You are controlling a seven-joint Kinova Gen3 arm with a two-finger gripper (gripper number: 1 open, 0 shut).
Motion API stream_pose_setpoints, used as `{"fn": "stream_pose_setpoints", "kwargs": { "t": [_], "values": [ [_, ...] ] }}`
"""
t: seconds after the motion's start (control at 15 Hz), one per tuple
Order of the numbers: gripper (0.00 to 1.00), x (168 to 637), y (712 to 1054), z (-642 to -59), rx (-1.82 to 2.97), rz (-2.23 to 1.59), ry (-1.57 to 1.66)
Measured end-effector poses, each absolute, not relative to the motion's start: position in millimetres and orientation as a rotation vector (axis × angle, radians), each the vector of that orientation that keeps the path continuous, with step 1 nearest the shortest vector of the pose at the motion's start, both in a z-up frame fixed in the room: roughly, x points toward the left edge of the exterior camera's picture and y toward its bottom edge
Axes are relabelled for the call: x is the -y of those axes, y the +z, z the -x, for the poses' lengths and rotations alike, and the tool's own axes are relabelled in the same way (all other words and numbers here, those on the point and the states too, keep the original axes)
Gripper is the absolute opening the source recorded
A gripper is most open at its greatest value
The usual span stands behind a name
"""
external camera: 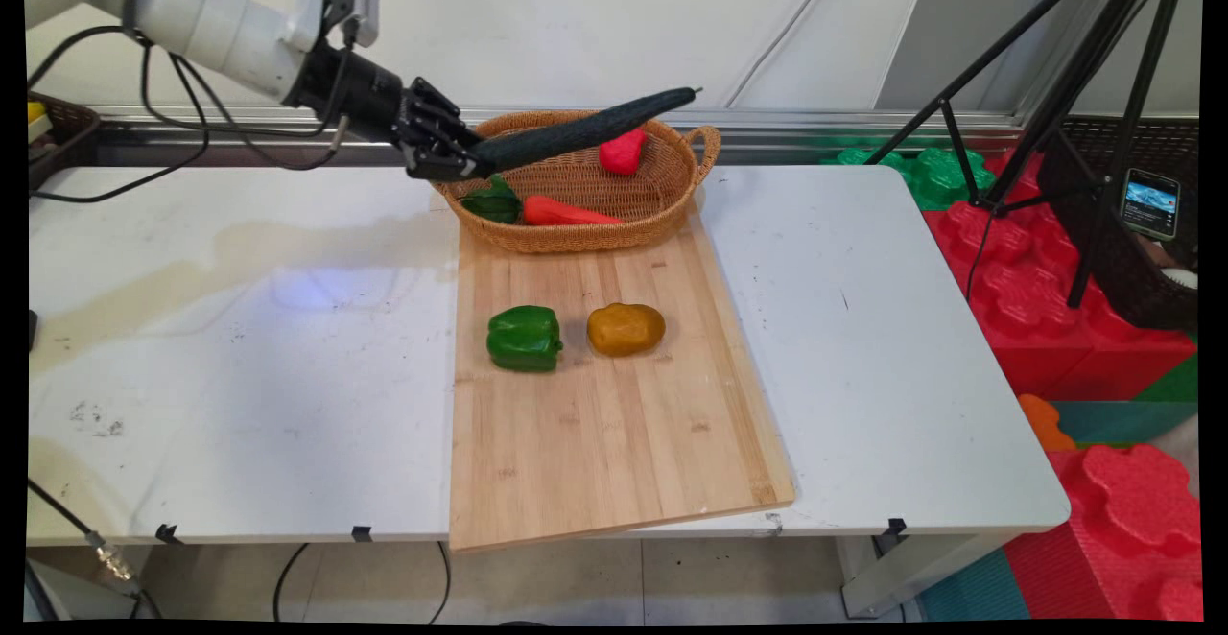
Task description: Place the picked object in the vegetable basket
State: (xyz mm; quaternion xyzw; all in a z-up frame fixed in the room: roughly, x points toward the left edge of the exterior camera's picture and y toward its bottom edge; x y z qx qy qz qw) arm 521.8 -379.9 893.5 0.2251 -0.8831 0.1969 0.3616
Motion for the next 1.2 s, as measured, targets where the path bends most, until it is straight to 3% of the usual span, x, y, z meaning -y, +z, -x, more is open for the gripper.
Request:
{"fn": "stream_pose_setpoints", "kwargs": {
  "t": [0.87,0.93,1.2],
  "values": [
    [0.00,469.9,849.1,-504.6,2.364,-0.525,0.599],
    [1.00,475.2,846.1,-503.9,2.372,-0.518,0.603],
    [1.00,486.3,840.1,-503.0,2.386,-0.501,0.612]
  ]
}}
